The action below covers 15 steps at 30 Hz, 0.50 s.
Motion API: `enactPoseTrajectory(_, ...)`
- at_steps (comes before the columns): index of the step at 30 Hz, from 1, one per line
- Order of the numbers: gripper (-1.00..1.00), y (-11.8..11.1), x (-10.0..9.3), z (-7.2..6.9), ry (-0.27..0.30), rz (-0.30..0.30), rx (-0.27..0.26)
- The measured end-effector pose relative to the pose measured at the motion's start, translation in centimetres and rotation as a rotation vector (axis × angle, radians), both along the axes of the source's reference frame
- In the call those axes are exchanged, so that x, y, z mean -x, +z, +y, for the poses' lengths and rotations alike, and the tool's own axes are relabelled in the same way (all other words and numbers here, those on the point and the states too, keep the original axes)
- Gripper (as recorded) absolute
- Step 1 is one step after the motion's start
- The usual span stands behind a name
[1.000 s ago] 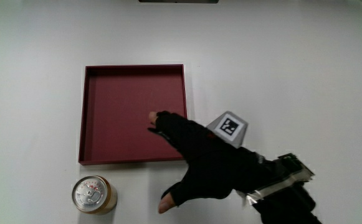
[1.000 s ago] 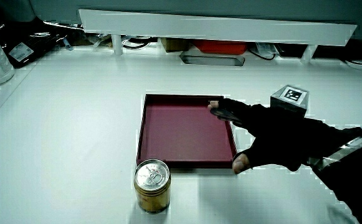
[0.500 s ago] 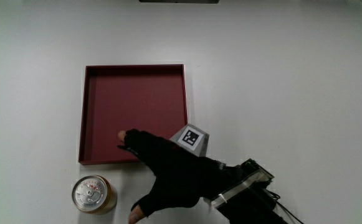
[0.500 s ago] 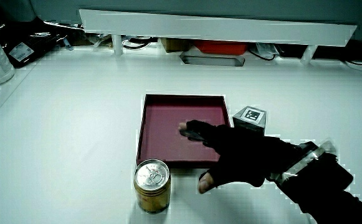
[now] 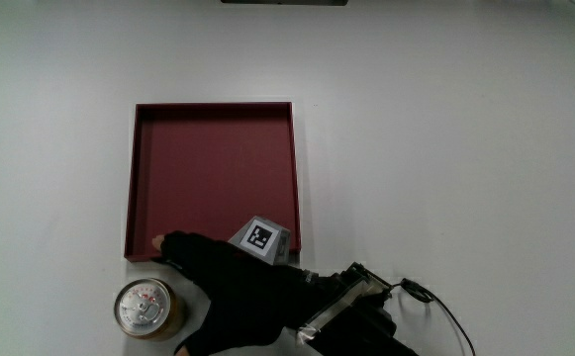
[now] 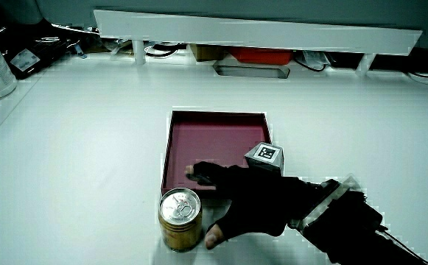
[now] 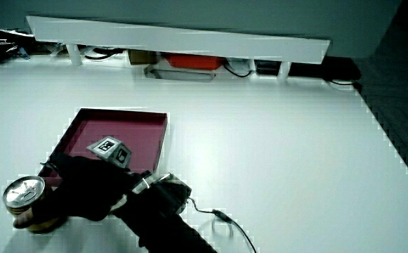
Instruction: Pick red bull from desk
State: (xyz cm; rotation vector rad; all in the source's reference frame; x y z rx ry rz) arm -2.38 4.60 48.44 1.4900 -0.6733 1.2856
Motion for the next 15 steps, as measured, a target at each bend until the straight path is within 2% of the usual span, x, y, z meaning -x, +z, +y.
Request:
enactPoseTrajectory(2,0.0,0.14,0.38,0.13,-0.003,-0.016,0.013)
enactPoseTrajectory(5,0.0,0.23,0.71,0.27,-0.002,-0.011,0.003)
enactPoseTrajectory(7,0.0,0.6,0.78,0.31,0.022,-0.035,-0.01)
enactPoseTrajectory(9,0.07,0.6,0.76,0.27,0.033,-0.039,0.012)
enactPoseTrajectory(10,0.1,0.75,0.81,0.21,0.032,-0.036,-0.001)
enactPoseTrajectory(12,0.17,0.66,0.86,0.24,0.04,-0.054,0.024)
enactPoseTrajectory(15,0.27,0.61,0.98,0.3,0.06,-0.043,-0.002)
